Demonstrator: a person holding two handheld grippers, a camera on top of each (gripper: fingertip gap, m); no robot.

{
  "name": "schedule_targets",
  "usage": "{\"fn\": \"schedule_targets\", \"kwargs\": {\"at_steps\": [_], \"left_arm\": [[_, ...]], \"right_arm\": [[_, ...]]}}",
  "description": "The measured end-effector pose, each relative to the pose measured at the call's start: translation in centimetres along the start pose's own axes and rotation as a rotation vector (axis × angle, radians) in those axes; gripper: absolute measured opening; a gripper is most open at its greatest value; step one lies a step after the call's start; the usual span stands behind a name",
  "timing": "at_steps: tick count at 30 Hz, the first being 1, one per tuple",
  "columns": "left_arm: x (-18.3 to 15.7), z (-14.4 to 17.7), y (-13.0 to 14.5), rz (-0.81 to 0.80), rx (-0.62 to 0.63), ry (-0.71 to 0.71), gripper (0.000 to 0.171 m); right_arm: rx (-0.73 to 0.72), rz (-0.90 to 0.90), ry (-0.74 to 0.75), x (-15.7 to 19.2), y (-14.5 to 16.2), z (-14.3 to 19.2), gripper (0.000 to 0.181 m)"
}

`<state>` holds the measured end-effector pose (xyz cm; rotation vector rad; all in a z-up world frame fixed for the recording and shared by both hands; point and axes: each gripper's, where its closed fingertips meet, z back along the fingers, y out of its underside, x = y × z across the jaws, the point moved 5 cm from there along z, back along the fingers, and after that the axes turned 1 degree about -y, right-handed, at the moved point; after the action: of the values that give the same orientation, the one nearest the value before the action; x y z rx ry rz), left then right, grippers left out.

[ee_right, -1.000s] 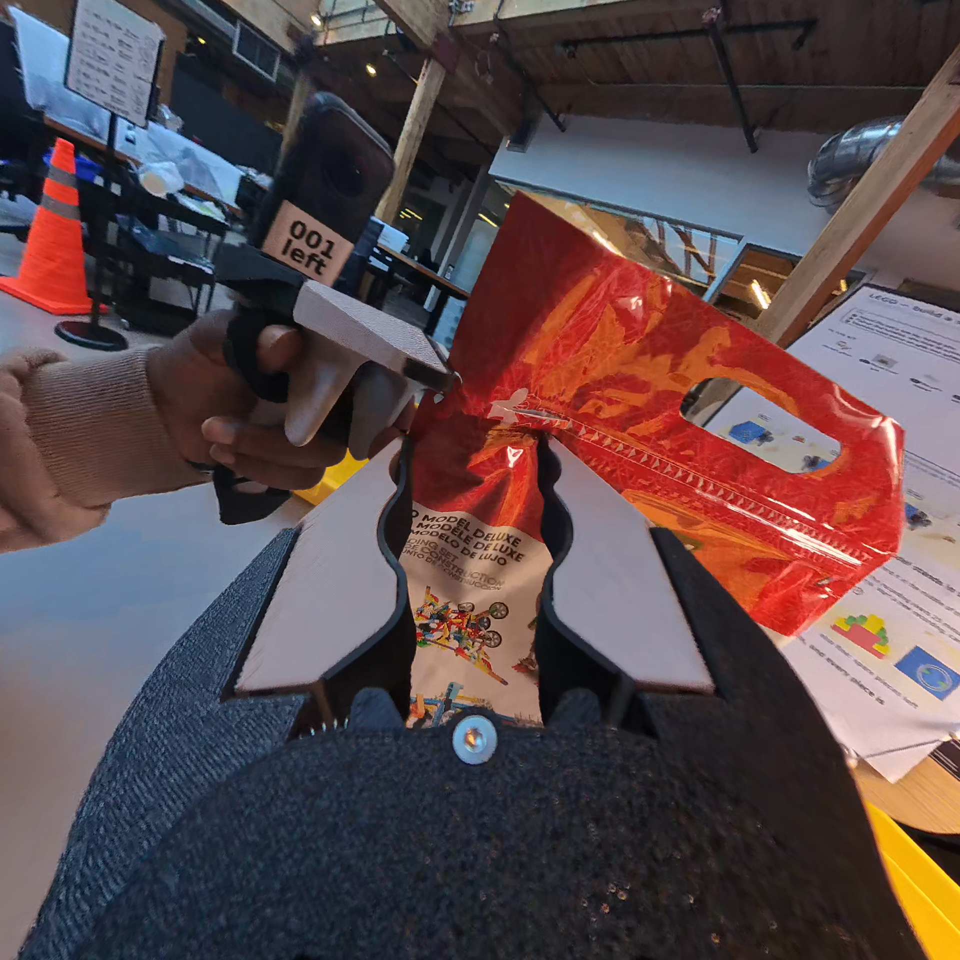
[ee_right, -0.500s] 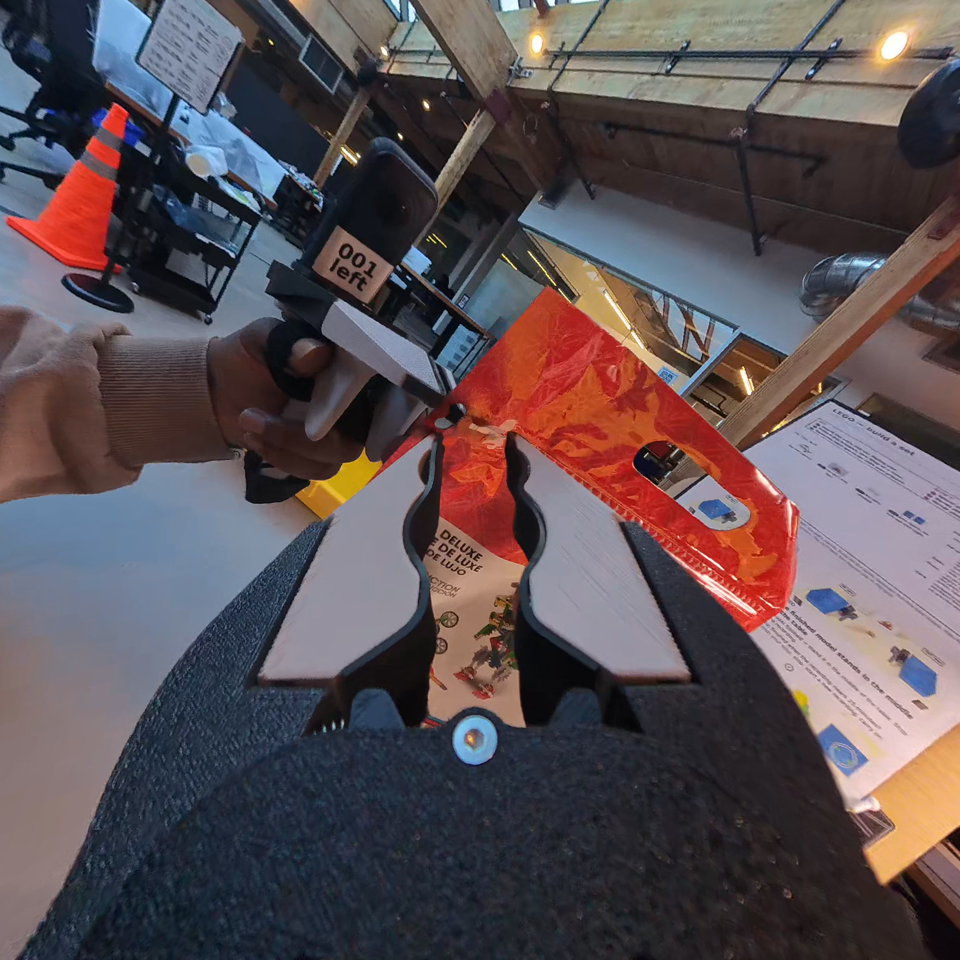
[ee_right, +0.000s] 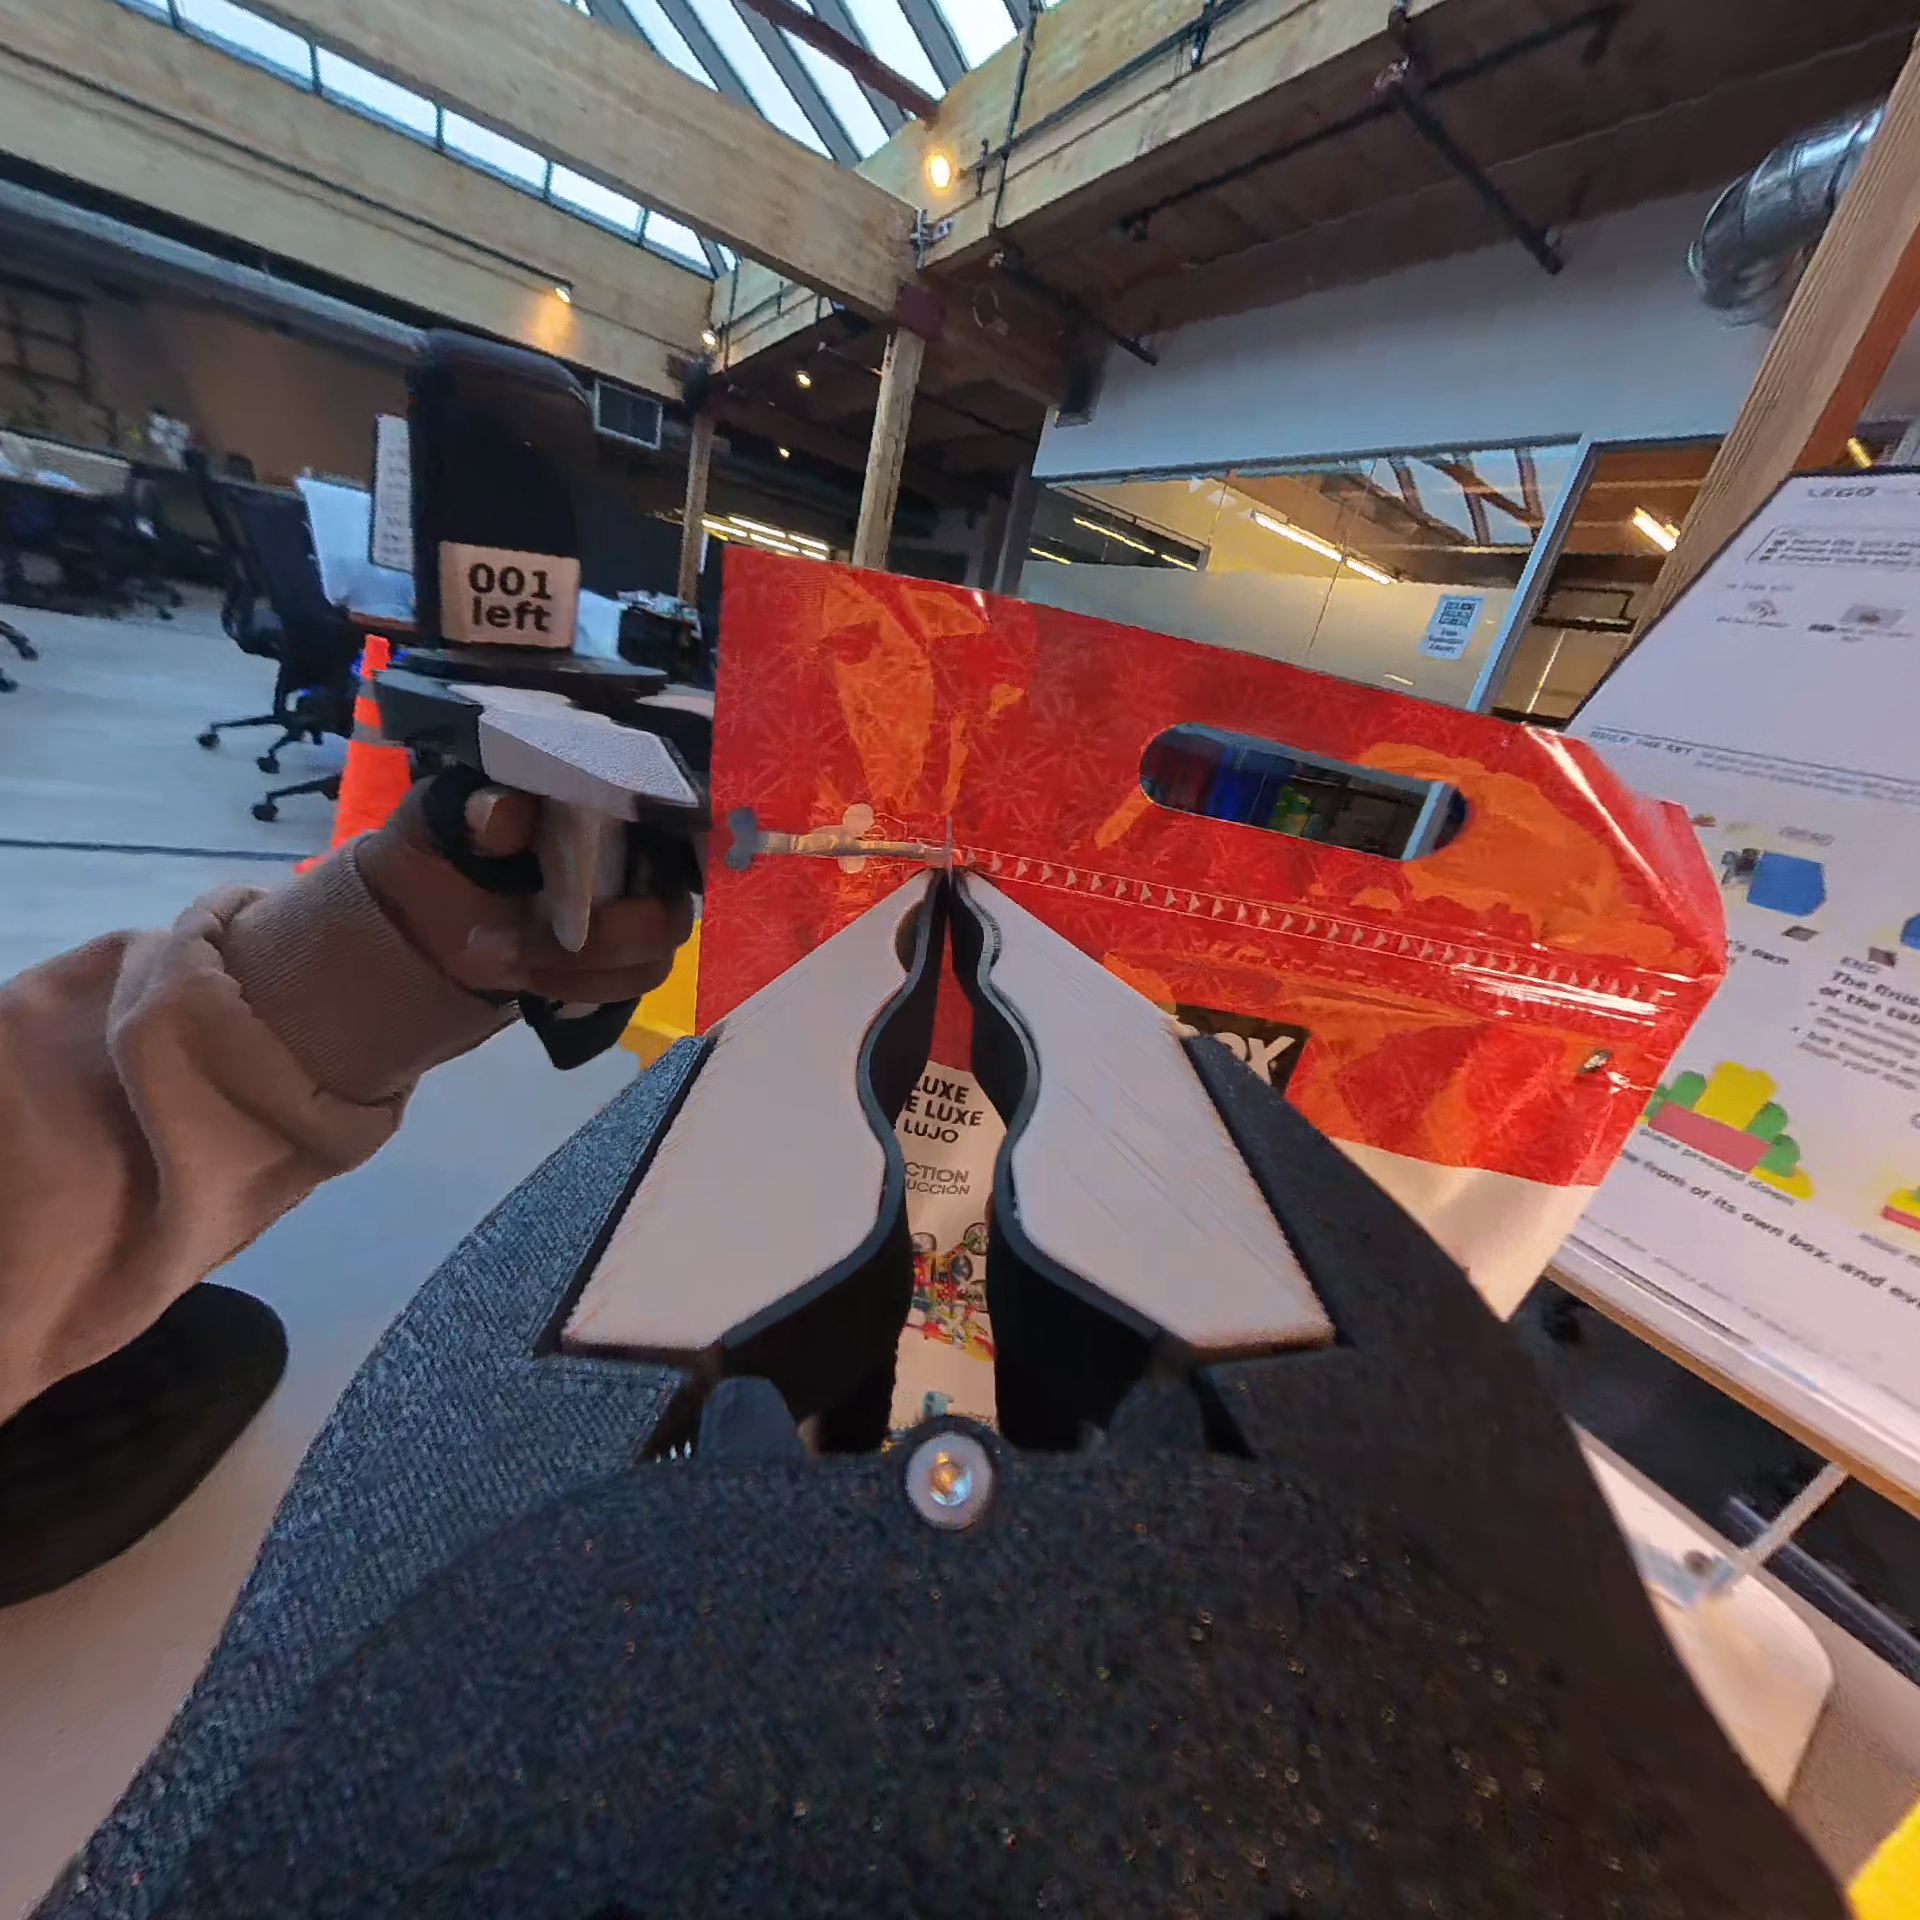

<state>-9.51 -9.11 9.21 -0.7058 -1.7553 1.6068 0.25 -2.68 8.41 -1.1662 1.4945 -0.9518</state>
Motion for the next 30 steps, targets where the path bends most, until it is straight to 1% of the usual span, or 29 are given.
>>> {"fn": "schedule_targets", "kwargs": {"at_steps": [3, 4, 5, 6, 8, 10, 12, 16, 18, 19, 21, 23, 25, 27, 30], "left_arm": [[-0.9, -1.5, -0.3, -0.095, 0.132, -0.186, 0.052], [-0.7, -2.0, 0.1, -0.157, 0.196, -0.282, 0.054], [-0.3, -2.3, 0.5, -0.238, 0.257, -0.39, 0.05], [0.0, -2.5, 0.7, -0.309, 0.296, -0.471, 0.039], [0.4, -2.6, 0.7, -0.358, 0.292, -0.539, 0.013], [0.9, -2.2, 0.7, -0.329, 0.273, -0.545, 0.001], [1.1, -2.1, 0.7, -0.271, 0.245, -0.504, 0.0], [2.1, -1.4, 0.8, -0.201, 0.206, -0.476, 0.0], [3.5, 0.0, 0.8, -0.204, 0.219, -0.541, 0.0], [4.0, 0.8, 0.8, -0.19, 0.218, -0.549, 0.0], [4.5, 1.8, 0.7, -0.138, 0.194, -0.513, 0.0], [4.7, 2.1, 0.7, -0.116, 0.179, -0.492, 0.0], [4.9, 2.0, 0.8, -0.122, 0.184, -0.503, 0.0], [4.7, 1.7, 0.8, -0.123, 0.183, -0.489, 0.0], [4.3, 1.5, 0.8, -0.129, 0.175, -0.458, 0.0]], "right_arm": [[-0.003, -0.05, -0.03, -0.5, 0.1, 0.2, 0.0], [-0.003, -0.063, -0.039, -0.5, 0.1, 0.2, 0.0], [-0.011, -0.08, -0.041, -0.7, 0.1, 0.3, 0.0], [-0.016, -0.095, -0.037, -0.9, 0.1, 0.4, 0.0], [-0.01, -0.116, -0.021, -1.6, 0.4, 0.6, 0.0], [-0.013, -0.155, -0.009, -2.5, 0.7, 1.0, 0.0], [-0.007, -0.193, -0.021, -3.0, 1.2, 1.2, 0.0], [-0.006, -0.221, -0.05, -3.3, 1.8, 1.0, 0.0], [-0.055, -0.269, 0.003, -5.0, 1.5, 1.9, 0.0], [-0.078, -0.303, 0.027, -6.3, 1.3, 2.6, 0.0], [-0.089, -0.306, 0.079, -8.4, 1.1, 3.9, 0.0], [-0.091, -0.312, 0.078, -9.0, 0.9, 4.4, 0.0], [-0.039, -0.284, 0.021, -7.6, 0.8, 3.6, 0.0], [0.023, -0.173, -0.007, -5.2, 0.8, 2.1, 0.0], [0.096, -0.084, -0.07, -1.2, 1.3, -0.6, 0.036]]}}
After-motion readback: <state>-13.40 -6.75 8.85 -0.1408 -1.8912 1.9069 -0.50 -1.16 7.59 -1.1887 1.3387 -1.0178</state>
